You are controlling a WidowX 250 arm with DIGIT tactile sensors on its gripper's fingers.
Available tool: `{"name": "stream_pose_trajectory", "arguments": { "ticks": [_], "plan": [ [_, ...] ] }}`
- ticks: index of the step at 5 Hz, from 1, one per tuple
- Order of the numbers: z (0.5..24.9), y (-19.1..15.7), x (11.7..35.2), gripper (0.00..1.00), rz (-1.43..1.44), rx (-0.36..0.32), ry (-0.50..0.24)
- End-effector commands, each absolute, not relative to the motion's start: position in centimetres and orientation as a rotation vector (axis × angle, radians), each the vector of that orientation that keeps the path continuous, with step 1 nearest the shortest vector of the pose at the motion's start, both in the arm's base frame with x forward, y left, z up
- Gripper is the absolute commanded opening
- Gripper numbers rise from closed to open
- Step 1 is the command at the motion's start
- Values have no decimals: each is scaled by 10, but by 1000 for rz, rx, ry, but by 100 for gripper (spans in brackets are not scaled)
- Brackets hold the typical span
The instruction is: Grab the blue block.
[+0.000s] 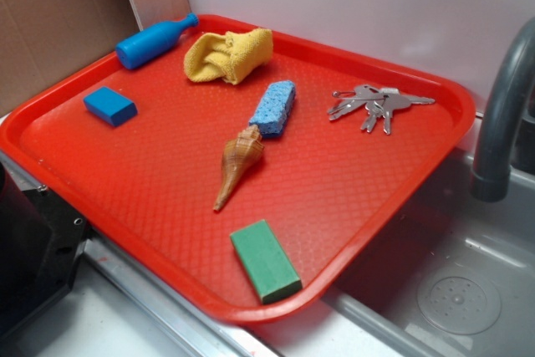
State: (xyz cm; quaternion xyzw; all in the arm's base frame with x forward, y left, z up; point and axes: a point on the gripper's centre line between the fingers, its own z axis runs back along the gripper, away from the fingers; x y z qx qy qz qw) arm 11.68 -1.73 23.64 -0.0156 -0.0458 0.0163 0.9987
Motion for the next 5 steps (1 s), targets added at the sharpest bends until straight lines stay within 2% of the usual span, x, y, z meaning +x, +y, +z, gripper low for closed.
{"name": "stream_pose_trajectory", "arguments": {
  "ticks": [1, 2, 3, 5],
  "plan": [
    [236, -17, 117, 100, 33, -31, -92],
    [189, 29, 148, 100, 237, 68, -66],
    [161, 67, 167, 100, 488, 57, -105],
    [131, 112, 164, 100, 991, 31, -231]
  ]
}}
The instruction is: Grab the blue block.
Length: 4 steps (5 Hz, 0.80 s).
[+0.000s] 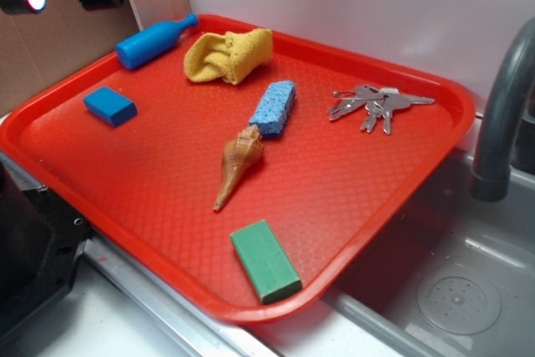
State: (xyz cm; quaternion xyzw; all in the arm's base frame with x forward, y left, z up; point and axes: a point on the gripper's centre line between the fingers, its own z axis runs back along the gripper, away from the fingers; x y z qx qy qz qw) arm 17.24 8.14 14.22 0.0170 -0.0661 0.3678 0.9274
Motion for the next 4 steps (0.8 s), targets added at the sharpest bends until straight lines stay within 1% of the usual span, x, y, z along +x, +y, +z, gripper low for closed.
{"name": "stream_pose_trajectory", "arguments": {
  "ticks": [1, 2, 3, 4],
  "plan": [
    [111, 124, 163, 100, 1247, 7, -183],
    [92, 125, 170, 100, 1343, 21, -177],
    [72, 123, 181, 100, 1331, 61, -161],
    [47, 123, 181, 100, 1325, 129, -117]
  ]
}}
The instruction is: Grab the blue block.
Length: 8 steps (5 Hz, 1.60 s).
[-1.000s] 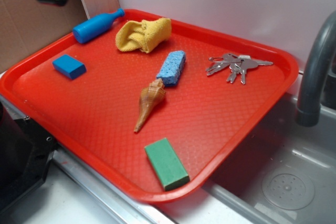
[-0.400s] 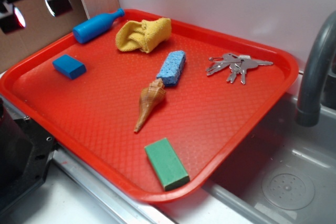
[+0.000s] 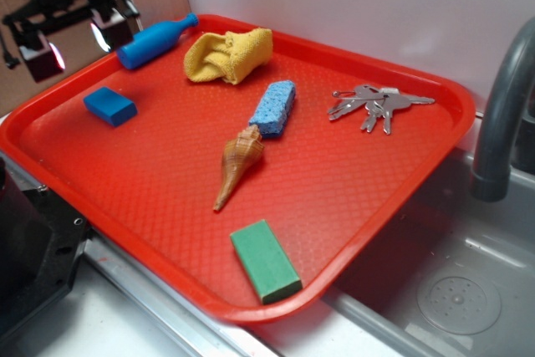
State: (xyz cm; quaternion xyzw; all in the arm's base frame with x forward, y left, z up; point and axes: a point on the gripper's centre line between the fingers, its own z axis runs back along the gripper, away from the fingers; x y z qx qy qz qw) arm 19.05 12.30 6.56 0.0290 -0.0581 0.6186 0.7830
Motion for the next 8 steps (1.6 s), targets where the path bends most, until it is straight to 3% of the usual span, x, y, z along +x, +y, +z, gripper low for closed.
{"name": "stream_pose_trajectory", "arguments": {
  "ticks": [1, 2, 3, 4, 5, 6, 7, 8],
  "plan": [
    [27, 119, 179, 100, 1293, 180, -87],
    [26, 116, 177, 0, 1307, 180, -88],
    [43, 114, 176, 0, 1249, 136, -100],
    [83, 106, 178, 0, 1036, 93, -148],
    [132, 87, 164, 0, 792, -15, -216],
    [182, 73, 151, 0, 546, 11, -145],
    [189, 61, 152, 0, 293, 35, -139],
    [193, 53, 155, 0, 45, -7, -166]
  ]
}}
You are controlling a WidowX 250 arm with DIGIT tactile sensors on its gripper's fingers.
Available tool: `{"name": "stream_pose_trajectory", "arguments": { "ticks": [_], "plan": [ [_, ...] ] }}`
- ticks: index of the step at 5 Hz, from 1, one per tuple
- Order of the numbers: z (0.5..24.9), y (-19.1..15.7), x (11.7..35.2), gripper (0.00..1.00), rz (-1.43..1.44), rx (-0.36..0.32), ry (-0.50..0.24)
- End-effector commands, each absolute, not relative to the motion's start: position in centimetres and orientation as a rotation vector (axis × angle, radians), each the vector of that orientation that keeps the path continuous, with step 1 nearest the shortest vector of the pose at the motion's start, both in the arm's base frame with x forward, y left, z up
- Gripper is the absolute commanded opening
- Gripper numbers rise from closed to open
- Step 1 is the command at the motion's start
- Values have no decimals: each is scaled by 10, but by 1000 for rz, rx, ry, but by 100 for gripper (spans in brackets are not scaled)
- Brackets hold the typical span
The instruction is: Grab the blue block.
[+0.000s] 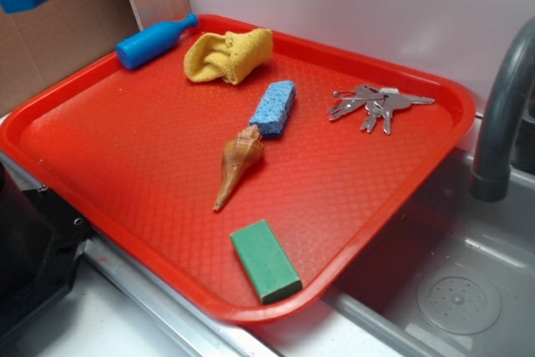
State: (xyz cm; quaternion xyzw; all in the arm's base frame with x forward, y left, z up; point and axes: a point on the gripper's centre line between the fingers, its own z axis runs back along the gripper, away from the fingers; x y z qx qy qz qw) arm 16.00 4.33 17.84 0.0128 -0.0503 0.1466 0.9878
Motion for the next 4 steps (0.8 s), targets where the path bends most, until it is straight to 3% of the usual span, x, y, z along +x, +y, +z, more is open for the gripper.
{"name": "stream_pose_trajectory", "arguments": {
  "ticks": [1, 2, 4],
  "plan": [
    [192, 46, 164, 0, -204, -31, -165],
    [189, 44, 171, 0, -196, -42, -170],
    [184, 42, 171, 0, -120, 0, -176]
  ]
}}
